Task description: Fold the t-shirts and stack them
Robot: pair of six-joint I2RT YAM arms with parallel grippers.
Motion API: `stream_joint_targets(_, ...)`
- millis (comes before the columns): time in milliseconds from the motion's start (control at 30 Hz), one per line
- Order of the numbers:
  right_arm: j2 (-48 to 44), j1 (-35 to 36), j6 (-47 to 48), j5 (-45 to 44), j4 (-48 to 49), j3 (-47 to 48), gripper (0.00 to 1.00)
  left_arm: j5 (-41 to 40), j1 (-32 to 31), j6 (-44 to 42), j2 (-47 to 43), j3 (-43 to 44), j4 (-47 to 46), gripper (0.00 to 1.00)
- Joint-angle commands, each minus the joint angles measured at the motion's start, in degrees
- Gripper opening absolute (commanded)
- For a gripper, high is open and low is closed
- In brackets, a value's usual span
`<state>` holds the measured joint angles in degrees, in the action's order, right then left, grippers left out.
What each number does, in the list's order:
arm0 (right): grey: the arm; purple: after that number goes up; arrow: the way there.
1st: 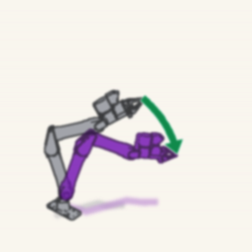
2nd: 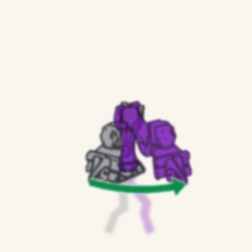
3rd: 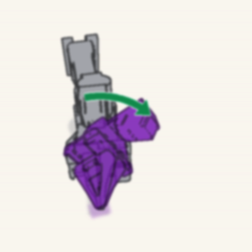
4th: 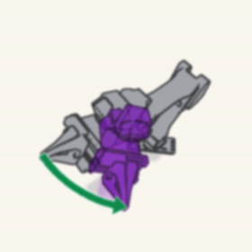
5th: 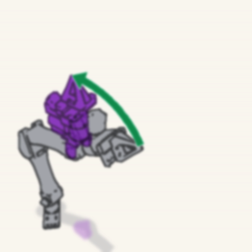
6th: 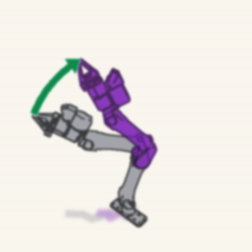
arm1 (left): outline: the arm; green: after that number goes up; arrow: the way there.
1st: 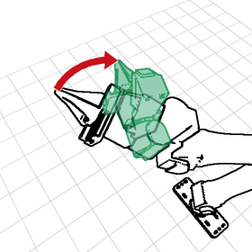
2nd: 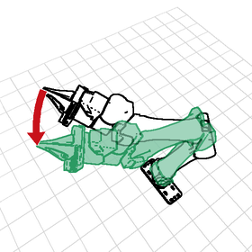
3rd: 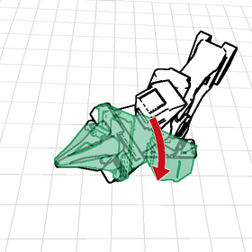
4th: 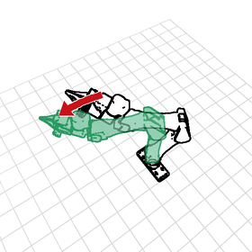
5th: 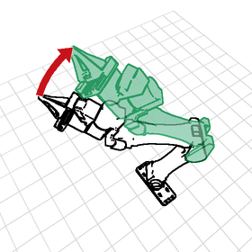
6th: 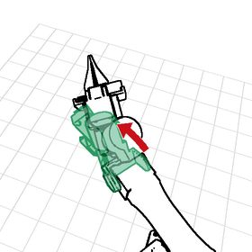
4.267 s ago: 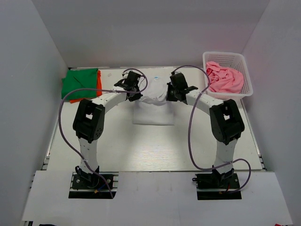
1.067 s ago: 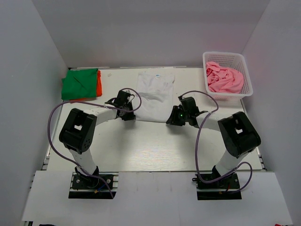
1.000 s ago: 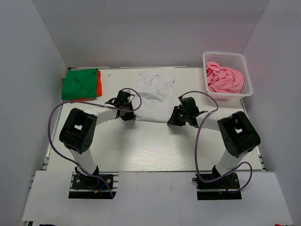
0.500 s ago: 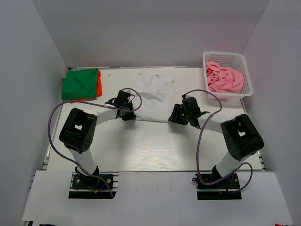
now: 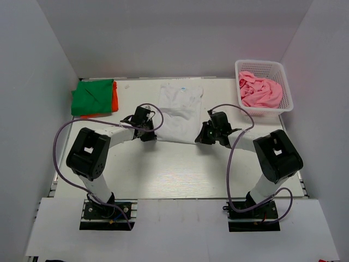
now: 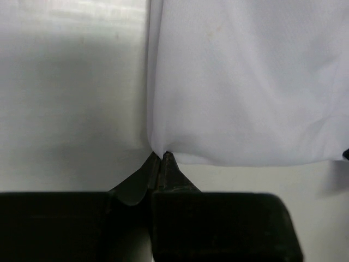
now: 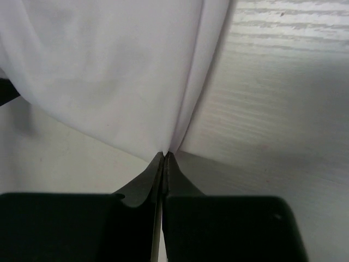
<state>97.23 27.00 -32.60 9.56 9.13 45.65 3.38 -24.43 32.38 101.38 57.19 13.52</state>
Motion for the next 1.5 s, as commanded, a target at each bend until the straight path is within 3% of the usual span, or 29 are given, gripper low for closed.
stream_joint_targets(0,-4.85,0.15,0.69,5.02,1.69,-1.87,0.00,1.19,-0.62,1.01,-8.81,-4.61,2.13,0.00)
stream_joint_targets(200,-18.20,0.24,3.15,10.65,-8.58,-5.39,0.00,10.84,-1.94,3.92,-22.79,-11.56,6.86,0.00)
stream_joint_targets(333,-30.48,0.33,6.05,13.02,-21.20,-6.54,0.00,13.58,-2.56,5.32,-33.86,-13.68,13.45,0.00)
stream_joint_targets(467,-37.98,0.33,7.29,15.21,-26.70,-5.05,0.00,20.25,-3.08,5.85,-45.28,-14.56,15.40,0.00)
stream_joint_targets(633,-44.05,0.15,8.08,14.53,-29.08,-2.32,0.00,18.34,-3.08,6.99,-50.05,-12.90,16.45,0.00)
stream_joint_targets(900,-42.65,-0.11,7.03,7.23,-28.55,-0.21,0.00,13.77,-3.08,6.99,-45.93,-8.86,13.82,0.00)
stream_joint_targets(1133,-39.06,-0.46,6.14,0.64,-22.22,4.44,0.00,7.89,-3.08,6.47,-39.35,-2.09,12.50,0.00)
stream_joint_targets(1467,-26.84,-2.48,6.76,1.51,-20.56,12.62,0.00,-2.58,-1.94,6.99,-29.41,4.42,13.55,0.00)
